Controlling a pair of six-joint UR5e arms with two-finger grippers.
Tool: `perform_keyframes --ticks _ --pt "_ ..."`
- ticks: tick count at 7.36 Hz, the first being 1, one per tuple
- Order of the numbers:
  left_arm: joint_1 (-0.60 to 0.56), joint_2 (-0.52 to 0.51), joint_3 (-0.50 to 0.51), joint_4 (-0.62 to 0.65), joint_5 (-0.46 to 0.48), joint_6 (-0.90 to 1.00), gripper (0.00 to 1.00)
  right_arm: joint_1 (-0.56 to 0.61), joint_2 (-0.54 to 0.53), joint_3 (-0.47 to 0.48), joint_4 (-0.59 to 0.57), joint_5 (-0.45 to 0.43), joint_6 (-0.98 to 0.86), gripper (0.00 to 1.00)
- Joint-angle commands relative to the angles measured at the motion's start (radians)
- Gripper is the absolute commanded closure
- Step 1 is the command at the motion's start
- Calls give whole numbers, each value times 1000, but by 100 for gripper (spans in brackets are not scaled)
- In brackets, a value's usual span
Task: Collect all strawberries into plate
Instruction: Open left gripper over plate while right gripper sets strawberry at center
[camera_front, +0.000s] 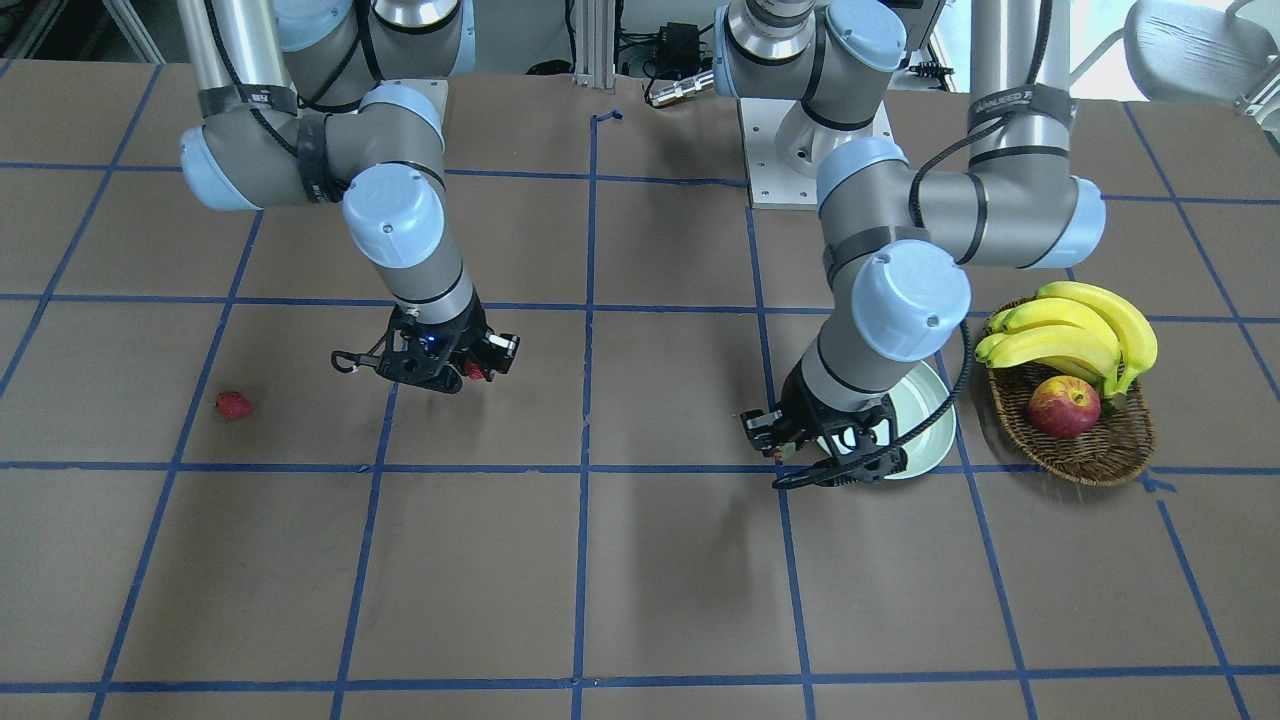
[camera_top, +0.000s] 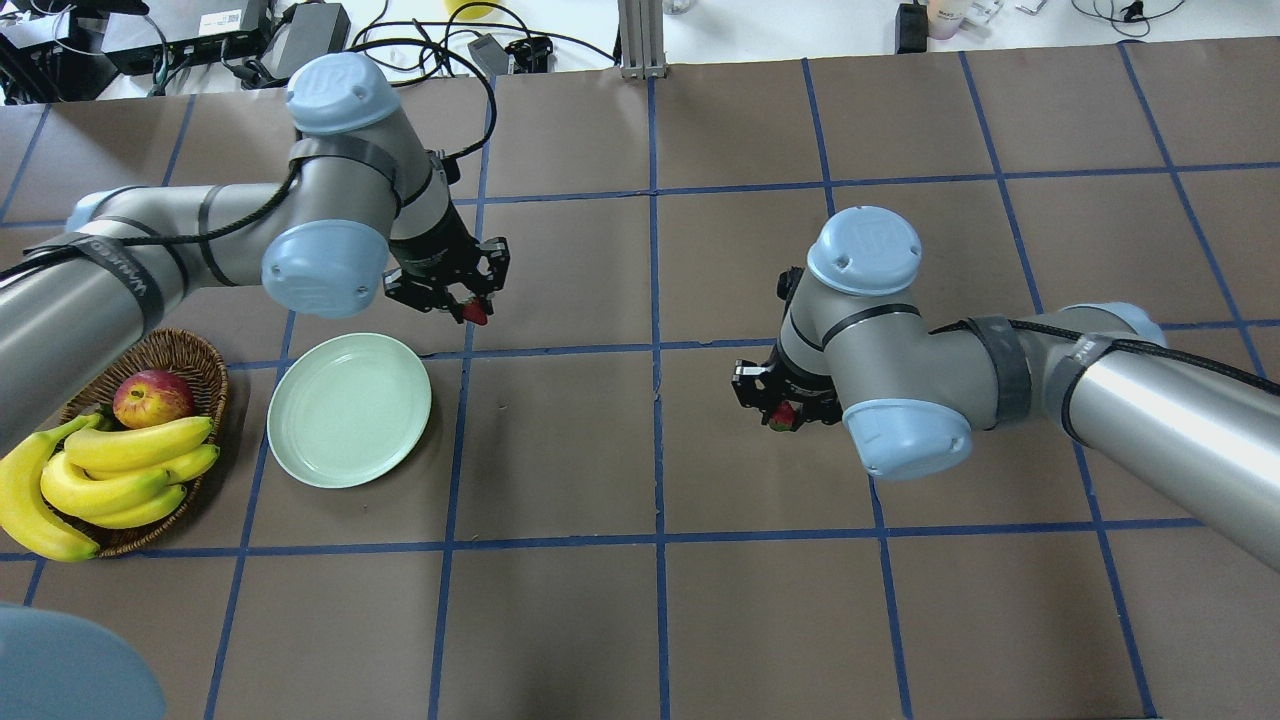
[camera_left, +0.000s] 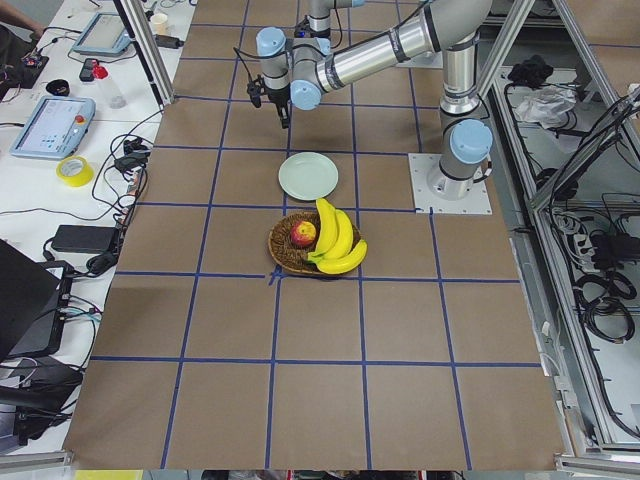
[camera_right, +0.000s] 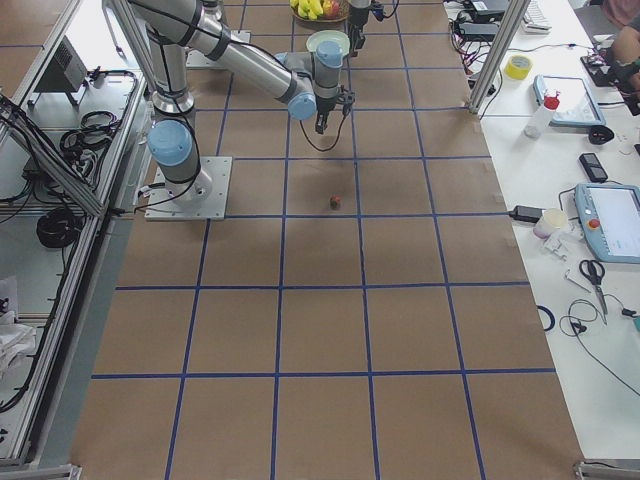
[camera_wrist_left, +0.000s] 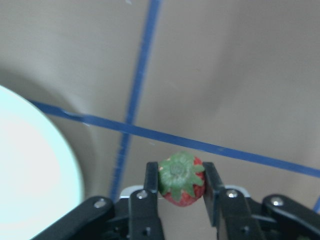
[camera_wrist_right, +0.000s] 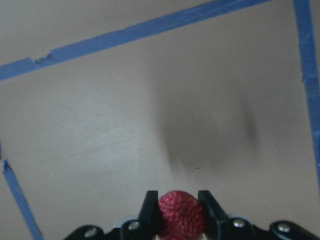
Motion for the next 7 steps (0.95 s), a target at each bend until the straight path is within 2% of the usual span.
perform_keyframes --ticks 1,2,3,4,5,6,7 --pt "100 37 -108 -1 12 289 98 143 148 -193 11 2 286 84" --pt "147 40 -171 111 42 378 98 173 190 -256 13 7 343 84" --pt "205 40 -202 131 42 490 98 198 219 -281 10 30 385 83" --pt "226 41 -215 133 39 506 96 209 251 -298 -5 47 411 82" --pt "227 40 -226 130 42 512 78 223 271 -323 -4 48 413 82" --pt "229 40 -227 132 39 506 43 229 280 -318 -4 48 413 59" --pt "230 40 -218 142 39 503 7 229 276 -314 10 47 399 1"
